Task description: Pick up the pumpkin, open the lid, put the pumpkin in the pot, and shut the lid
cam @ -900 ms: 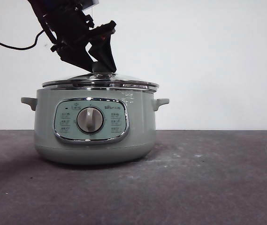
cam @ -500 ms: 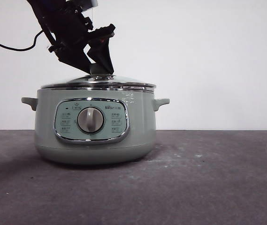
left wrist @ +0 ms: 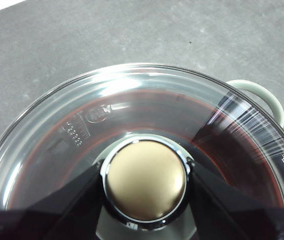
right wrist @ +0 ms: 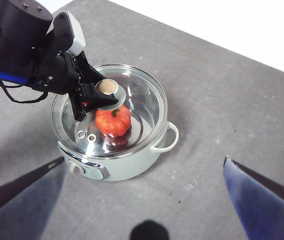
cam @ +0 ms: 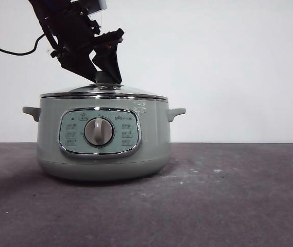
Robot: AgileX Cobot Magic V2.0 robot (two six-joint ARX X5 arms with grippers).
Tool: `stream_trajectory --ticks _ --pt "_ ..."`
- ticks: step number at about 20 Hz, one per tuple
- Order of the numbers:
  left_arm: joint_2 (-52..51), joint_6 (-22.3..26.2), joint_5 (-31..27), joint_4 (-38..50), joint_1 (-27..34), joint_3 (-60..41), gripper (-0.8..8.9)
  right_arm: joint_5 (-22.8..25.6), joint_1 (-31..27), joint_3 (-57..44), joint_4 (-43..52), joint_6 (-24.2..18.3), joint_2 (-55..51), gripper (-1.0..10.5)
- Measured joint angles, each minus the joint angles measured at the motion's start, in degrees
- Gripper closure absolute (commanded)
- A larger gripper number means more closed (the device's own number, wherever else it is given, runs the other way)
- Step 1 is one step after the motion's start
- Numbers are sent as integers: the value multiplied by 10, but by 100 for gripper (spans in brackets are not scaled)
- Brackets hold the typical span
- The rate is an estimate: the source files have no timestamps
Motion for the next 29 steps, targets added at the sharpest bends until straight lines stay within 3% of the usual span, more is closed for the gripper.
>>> stream_trajectory --ticks 9,13,16,17,18,20,21,22,29 --pt "-27 7 -5 -63 0 2 279 0 0 0 -44 0 0 380" --pt "-80 8 3 -183 0 66 280 -66 0 0 -69 0 0 383" --pt "-113 8 59 -308 0 128 285 -103 0 0 -96 0 0 384" --pt "-119 8 81 -353 0 150 335 -104 0 0 -107 1 0 386" --pt "-124 9 99 -392 0 171 458 -105 0 0 -116 1 0 420" --pt "-136 10 122 -442 0 198 789 -105 0 0 -123 2 0 673" --pt "-144 13 126 -448 0 202 816 -105 0 0 -123 2 0 859" --pt "-151 15 128 -452 0 203 821 -105 0 0 -124 2 0 963" --pt "-156 19 128 -486 0 203 818 -104 0 0 -124 16 0 946"
